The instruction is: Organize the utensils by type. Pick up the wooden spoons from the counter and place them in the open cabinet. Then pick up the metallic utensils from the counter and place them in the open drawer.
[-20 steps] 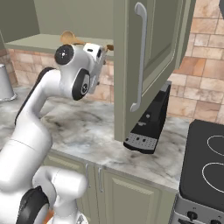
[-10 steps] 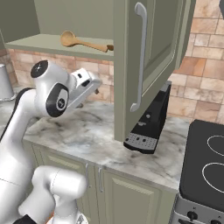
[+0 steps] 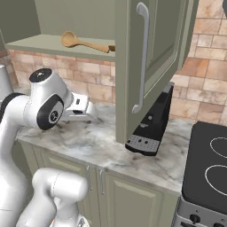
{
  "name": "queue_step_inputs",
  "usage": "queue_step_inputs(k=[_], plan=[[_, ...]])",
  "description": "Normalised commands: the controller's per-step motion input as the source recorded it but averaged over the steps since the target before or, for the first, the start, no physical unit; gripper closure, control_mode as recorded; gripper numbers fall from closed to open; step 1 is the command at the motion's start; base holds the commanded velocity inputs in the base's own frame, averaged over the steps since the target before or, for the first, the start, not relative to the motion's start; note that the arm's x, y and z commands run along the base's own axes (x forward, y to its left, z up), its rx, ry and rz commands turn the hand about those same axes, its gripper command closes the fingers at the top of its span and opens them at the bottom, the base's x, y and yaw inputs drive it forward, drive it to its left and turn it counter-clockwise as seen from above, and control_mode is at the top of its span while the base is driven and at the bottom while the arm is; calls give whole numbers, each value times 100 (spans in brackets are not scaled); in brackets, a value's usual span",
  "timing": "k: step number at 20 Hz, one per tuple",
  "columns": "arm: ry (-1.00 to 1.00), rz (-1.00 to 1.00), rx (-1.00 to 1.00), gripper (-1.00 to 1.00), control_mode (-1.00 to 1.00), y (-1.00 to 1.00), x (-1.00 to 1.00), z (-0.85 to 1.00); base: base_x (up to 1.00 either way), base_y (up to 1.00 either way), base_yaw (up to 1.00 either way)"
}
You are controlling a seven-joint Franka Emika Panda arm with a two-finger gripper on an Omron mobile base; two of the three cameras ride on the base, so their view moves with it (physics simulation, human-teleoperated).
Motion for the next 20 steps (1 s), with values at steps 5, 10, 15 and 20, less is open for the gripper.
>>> queue_step_inputs(k=[5, 10, 15, 20], plan=[[0, -36, 33, -100, -100, 37, -60, -62, 0, 0, 0], [0, -25, 21, -100, -100, 29, -31, -55, 0, 0, 0], [1, -4, 15, -100, -100, 7, -5, -12, 0, 0, 0], [3, 0, 1, -100, 100, 0, -2, -3, -12, 0, 0]])
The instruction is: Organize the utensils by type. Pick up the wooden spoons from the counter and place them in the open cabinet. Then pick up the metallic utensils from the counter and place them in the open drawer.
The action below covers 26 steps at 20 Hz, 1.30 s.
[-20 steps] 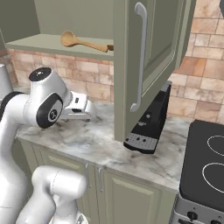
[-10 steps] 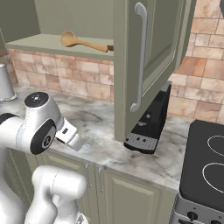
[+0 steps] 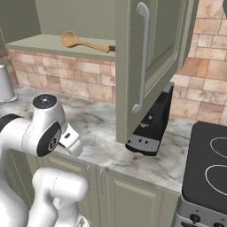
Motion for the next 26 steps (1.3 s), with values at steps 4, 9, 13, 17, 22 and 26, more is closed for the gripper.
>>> queue_step_inputs(k=[4, 9, 13, 17, 22, 26], plan=[[0, 0, 0, -100, 100, 0, 0, 0, -59, -5, 0], [0, 0, 0, -100, 100, 0, 0, 0, -72, -22, 6], [0, 0, 0, -100, 100, 0, 0, 0, -91, 0, 17], [0, 0, 0, -100, 100, 0, 0, 0, -100, 0, 34], [0, 0, 0, -100, 100, 0, 0, 0, -96, -6, 59], [0, 0, 0, -100, 100, 0, 0, 0, -80, -14, 78]])
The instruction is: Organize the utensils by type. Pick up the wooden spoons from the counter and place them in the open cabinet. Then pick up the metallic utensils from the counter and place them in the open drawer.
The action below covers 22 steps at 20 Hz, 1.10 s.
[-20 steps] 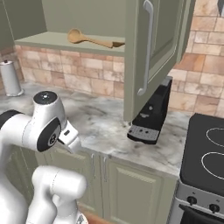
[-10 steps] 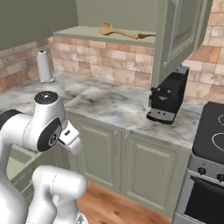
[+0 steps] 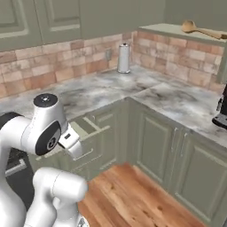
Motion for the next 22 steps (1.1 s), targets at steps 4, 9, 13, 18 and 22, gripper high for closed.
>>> queue_step_inputs(k=[4, 9, 13, 18, 22], plan=[[0, 0, 0, -100, 100, 0, 0, 0, -54, -17, 97], [0, 0, 0, -100, 100, 0, 0, 0, -22, -8, 100], [0, 0, 0, -100, 100, 0, 0, 0, -12, 0, 100], [0, 0, 0, -100, 100, 0, 0, 0, -9, 0, 100], [0, 0, 0, -100, 100, 0, 0, 0, -13, 0, 100]])
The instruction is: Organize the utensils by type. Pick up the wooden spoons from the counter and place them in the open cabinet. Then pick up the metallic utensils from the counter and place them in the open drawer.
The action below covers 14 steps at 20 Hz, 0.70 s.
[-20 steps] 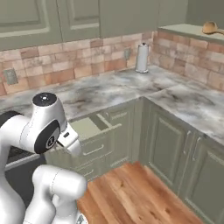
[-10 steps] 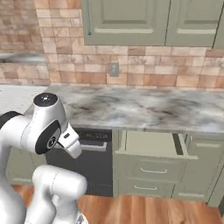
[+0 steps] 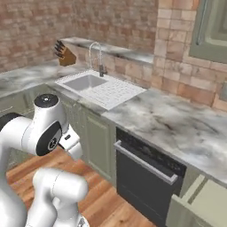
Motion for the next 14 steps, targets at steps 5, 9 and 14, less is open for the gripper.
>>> queue_step_inputs(k=[5, 9, 14], plan=[[0, 0, 0, -100, 100, 0, 0, 0, -7, 2, 100], [0, 0, 0, -100, 100, 0, 0, 0, 30, 0, 99], [0, 0, 0, -100, 100, 0, 0, 0, 76, 0, 71]])
